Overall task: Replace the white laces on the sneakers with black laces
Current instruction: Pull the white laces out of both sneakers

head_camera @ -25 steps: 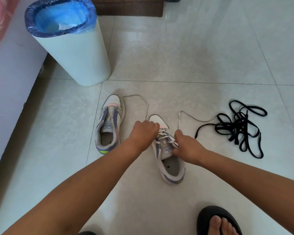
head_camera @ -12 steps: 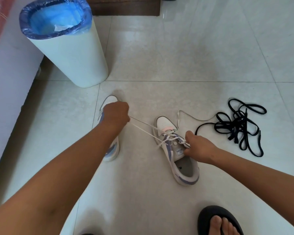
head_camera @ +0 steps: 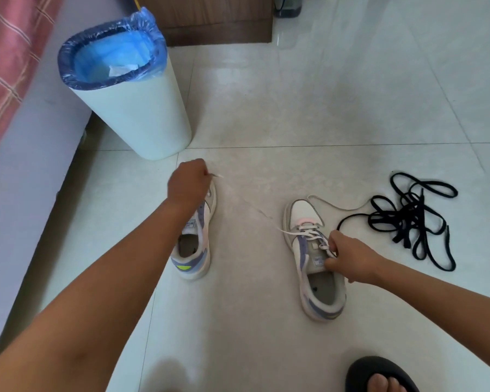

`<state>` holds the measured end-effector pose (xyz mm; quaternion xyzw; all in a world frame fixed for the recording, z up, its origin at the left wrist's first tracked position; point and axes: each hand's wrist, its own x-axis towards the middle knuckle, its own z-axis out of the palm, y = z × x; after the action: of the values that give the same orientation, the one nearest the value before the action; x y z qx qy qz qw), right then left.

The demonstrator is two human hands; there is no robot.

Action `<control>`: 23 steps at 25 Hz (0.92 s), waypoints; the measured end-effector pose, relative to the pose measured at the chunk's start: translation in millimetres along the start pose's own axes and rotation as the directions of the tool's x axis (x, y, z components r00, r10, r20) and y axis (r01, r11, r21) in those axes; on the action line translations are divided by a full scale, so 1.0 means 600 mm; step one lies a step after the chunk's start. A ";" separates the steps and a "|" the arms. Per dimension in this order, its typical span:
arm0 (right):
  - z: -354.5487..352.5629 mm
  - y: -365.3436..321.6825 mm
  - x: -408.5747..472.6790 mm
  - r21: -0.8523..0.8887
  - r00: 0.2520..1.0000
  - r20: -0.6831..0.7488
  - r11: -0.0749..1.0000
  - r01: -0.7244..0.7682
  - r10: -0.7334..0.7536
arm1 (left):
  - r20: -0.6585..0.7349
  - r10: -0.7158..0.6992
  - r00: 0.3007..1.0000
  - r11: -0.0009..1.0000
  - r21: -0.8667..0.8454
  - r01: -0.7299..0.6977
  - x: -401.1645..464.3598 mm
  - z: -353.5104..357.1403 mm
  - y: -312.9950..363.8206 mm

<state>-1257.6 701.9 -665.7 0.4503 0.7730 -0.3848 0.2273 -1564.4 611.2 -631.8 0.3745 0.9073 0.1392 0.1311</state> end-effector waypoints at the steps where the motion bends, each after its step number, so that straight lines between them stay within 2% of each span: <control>1: 0.001 -0.003 -0.001 0.023 1.000 0.025 1.000 0.008 -0.009 | 0.032 0.022 0.999 0.984 -0.179 -0.016 -0.011 0.012 0.021; 3: -0.006 -0.013 0.001 0.115 0.999 0.050 0.993 0.015 -0.021 | 0.120 0.109 0.987 0.920 -0.389 -0.055 -0.041 0.034 0.063; 4: -0.012 -0.018 0.006 0.159 1.000 0.014 0.987 0.024 -0.026 | 0.184 0.161 0.970 0.914 -0.398 -0.076 -0.060 0.043 0.082; 7: -0.031 -0.026 0.029 0.092 0.986 -0.160 0.993 0.069 -0.054 | 0.443 0.236 0.865 0.964 -0.217 -0.152 -0.117 0.076 0.119; 10: -0.024 -0.038 0.044 -0.023 0.995 -0.071 0.997 0.071 -0.073 | 0.667 0.147 0.730 0.985 -0.028 -0.172 -0.179 0.116 0.135; 12: -0.012 -0.043 0.050 -0.093 0.997 -0.018 0.993 0.068 -0.070 | 0.705 0.090 0.704 0.993 -0.007 -0.121 -0.209 0.142 0.139; 16: -0.011 -0.048 0.058 -0.278 0.986 -0.049 0.950 0.139 -0.159 | 0.702 0.013 0.712 0.999 -0.038 0.020 -0.233 0.168 0.145; 17: -0.017 -0.047 0.058 -0.423 0.977 -0.059 0.891 0.162 -0.205 | 0.689 -0.001 0.725 0.999 -0.024 0.024 -0.235 0.168 0.146; 18: -0.024 -0.048 0.057 -0.612 0.952 -0.058 0.764 0.204 -0.301 | 0.682 -0.013 0.732 1.000 0.006 0.012 -0.235 0.167 0.146; 20: -0.031 -0.041 0.075 -0.894 0.843 -0.048 0.399 0.203 -0.536 | 0.686 -0.031 0.727 0.994 0.101 -0.053 -0.238 0.165 0.146; 21: -0.036 -0.045 0.077 -0.933 0.816 -0.056 0.322 0.163 -0.576 | 0.683 -0.040 0.729 0.988 0.138 -0.074 -0.237 0.164 0.146; 22: -0.039 -0.045 0.083 -0.939 0.784 -0.091 0.316 0.138 -0.614 | 0.677 -0.052 0.734 0.984 0.160 -0.078 -0.235 0.164 0.145; 23: -0.041 -0.045 0.089 -0.919 0.816 -0.120 0.375 0.125 -0.566 | 0.670 -0.059 0.740 0.982 0.172 -0.077 -0.232 0.164 0.142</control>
<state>-1307.3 741.5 -678.0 0.1590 0.9634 0.1377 0.1662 -1380.5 584.9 -674.4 0.4144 0.8060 -0.0911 0.4128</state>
